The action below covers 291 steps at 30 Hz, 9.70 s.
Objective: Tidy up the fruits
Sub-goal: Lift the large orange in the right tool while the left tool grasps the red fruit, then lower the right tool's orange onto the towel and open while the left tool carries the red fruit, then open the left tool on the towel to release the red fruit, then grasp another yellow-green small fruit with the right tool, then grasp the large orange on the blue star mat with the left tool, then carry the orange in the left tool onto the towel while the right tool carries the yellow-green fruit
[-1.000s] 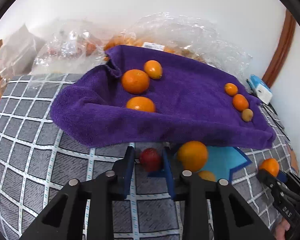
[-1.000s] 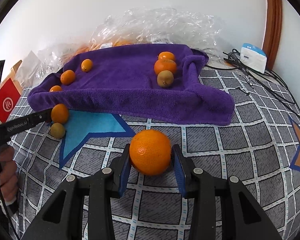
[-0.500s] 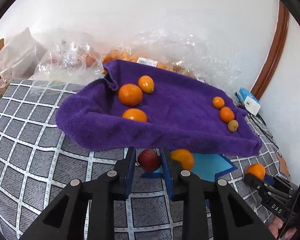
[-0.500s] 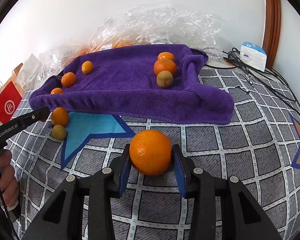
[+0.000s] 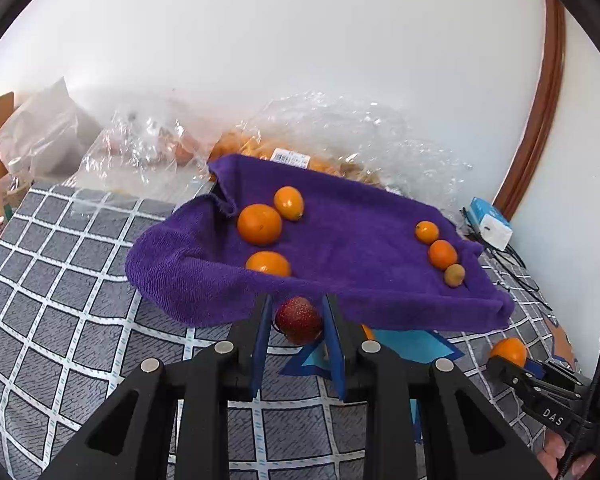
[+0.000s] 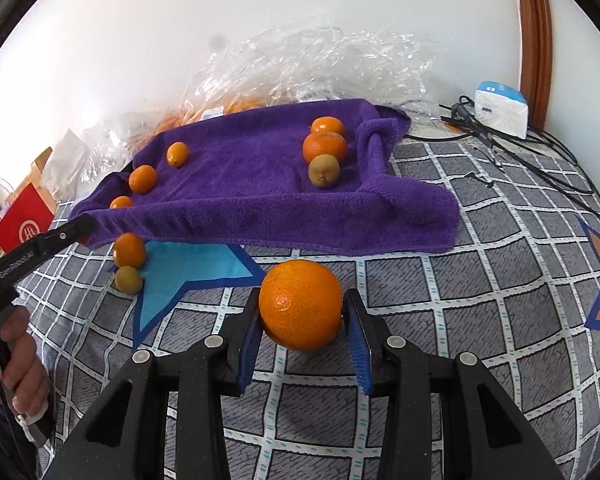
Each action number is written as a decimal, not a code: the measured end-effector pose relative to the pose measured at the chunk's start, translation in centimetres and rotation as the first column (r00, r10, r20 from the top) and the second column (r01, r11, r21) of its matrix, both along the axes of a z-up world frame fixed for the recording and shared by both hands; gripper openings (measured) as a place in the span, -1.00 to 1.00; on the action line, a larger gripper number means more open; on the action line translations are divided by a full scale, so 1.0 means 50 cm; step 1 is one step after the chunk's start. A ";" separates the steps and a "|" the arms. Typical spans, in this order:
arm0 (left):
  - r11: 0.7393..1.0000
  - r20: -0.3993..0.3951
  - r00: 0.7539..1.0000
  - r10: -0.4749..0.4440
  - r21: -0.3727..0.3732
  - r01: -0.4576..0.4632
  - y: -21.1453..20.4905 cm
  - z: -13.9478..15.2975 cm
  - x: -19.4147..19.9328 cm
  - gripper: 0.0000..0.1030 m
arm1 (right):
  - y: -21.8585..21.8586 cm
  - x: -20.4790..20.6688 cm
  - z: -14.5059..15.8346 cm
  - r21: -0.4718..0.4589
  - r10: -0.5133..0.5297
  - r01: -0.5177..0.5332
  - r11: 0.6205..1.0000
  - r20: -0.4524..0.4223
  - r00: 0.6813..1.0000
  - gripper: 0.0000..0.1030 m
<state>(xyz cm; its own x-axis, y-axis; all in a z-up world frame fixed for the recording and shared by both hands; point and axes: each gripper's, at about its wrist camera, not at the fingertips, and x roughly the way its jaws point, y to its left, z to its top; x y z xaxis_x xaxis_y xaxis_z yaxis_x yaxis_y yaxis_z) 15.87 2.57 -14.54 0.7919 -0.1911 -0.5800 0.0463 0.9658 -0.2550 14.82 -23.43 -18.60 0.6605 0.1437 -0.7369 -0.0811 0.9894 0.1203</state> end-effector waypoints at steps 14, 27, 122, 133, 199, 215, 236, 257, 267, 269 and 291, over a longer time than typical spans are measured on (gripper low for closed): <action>0.999 0.084 0.996 0.041 0.004 -0.041 0.020 0.030 -0.025 -0.52 | 0.026 0.009 0.118 -0.023 -0.001 0.003 1.000 0.091 0.996 -0.24; 0.999 0.128 0.991 0.050 0.011 -0.052 0.052 0.129 -0.020 -0.53 | 0.055 0.071 0.175 -0.038 0.033 -0.027 0.999 0.150 0.988 -0.24; 0.998 -0.086 0.995 0.040 0.052 -0.036 0.057 -0.004 0.193 -0.10 | 0.047 0.228 0.053 -0.012 0.052 -0.051 0.999 0.060 0.997 0.06; 0.995 0.033 0.995 0.095 0.031 -0.096 0.092 0.082 0.146 -0.05 | 0.112 0.143 0.112 -0.040 0.093 -0.091 0.995 0.075 0.993 -0.15; 0.986 -0.199 0.972 -0.126 0.078 0.144 -0.060 0.013 -0.026 -0.31 | -0.045 -0.009 0.005 -0.047 -0.043 0.043 0.998 0.009 0.999 -0.51; 0.996 -0.185 0.980 -0.076 0.039 0.085 -0.094 -0.044 0.041 -0.35 | -0.033 0.000 -0.007 -0.031 0.002 -0.003 1.000 -0.038 0.999 -0.51; 0.998 -0.074 0.996 -0.042 -0.058 0.038 -0.056 -0.016 0.020 -0.35 | -0.036 -0.002 -0.005 0.010 0.019 -0.019 1.000 -0.029 0.999 -0.51; 0.997 -0.011 1.000 -0.010 -0.080 0.009 -0.045 0.003 0.002 -0.35 | -0.031 -0.004 -0.006 0.009 0.033 -0.033 0.999 -0.032 0.999 -0.51; 0.995 0.003 0.999 0.051 -0.086 -0.051 -0.015 0.011 0.003 -0.35 | -0.035 -0.002 -0.001 0.014 0.031 -0.030 0.999 -0.033 0.999 -0.51; 0.994 0.000 0.998 0.062 -0.086 -0.062 -0.005 0.018 -0.003 -0.35 | -0.030 0.001 0.002 0.014 0.043 -0.042 0.999 -0.053 0.998 -0.51; 0.989 -0.037 0.988 0.147 0.008 -0.147 0.142 0.140 0.081 -0.35 | 0.043 0.281 0.165 -0.027 0.132 -0.131 0.991 0.077 0.988 -0.51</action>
<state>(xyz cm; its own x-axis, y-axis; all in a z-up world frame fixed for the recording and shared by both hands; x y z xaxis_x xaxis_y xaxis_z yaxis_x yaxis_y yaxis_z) 19.92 9.69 -7.55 0.7889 -0.0714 -0.6104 -0.1054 0.9628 -0.2488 28.88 -21.26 -10.36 0.6927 0.2180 -0.6875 -0.2191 0.9718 0.0874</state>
